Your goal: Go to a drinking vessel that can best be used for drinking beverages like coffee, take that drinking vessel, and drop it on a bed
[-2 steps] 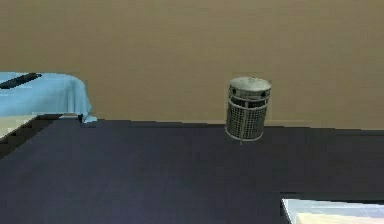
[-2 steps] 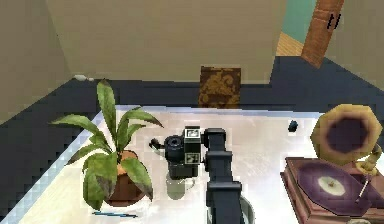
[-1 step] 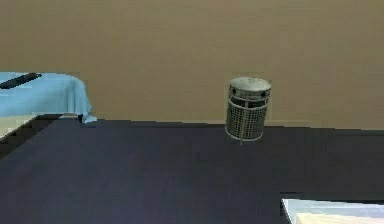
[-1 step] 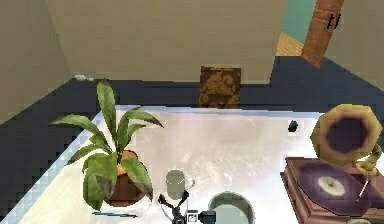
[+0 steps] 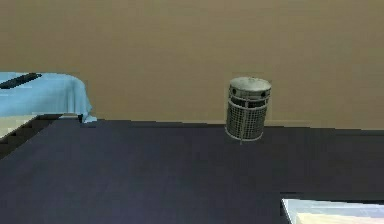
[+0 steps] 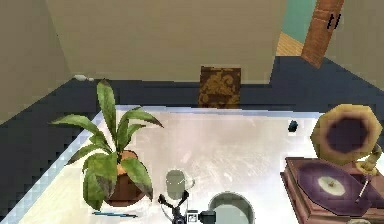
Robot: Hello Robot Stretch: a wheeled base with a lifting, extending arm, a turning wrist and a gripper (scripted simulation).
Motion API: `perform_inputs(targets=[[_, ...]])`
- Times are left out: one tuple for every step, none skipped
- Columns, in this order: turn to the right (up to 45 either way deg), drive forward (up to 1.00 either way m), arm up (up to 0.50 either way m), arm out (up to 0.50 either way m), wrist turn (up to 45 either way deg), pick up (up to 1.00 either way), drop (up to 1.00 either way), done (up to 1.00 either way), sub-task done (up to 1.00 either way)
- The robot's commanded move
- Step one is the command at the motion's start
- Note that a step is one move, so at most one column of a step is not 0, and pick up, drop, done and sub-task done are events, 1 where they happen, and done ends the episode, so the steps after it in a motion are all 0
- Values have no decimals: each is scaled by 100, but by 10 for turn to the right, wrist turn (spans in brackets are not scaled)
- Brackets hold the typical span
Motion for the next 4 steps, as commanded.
perform_inputs(targets=[[0, 0, 10, 0, 0, 0, 0, 0, 0], [0, 0, 32, 0, 0, 0, 0, 0, 0], [0, 0, 0, 0, -450, 0, 0, 0, 0], [0, 0, 0, 0, -450, 0, 0, 0, 0]])
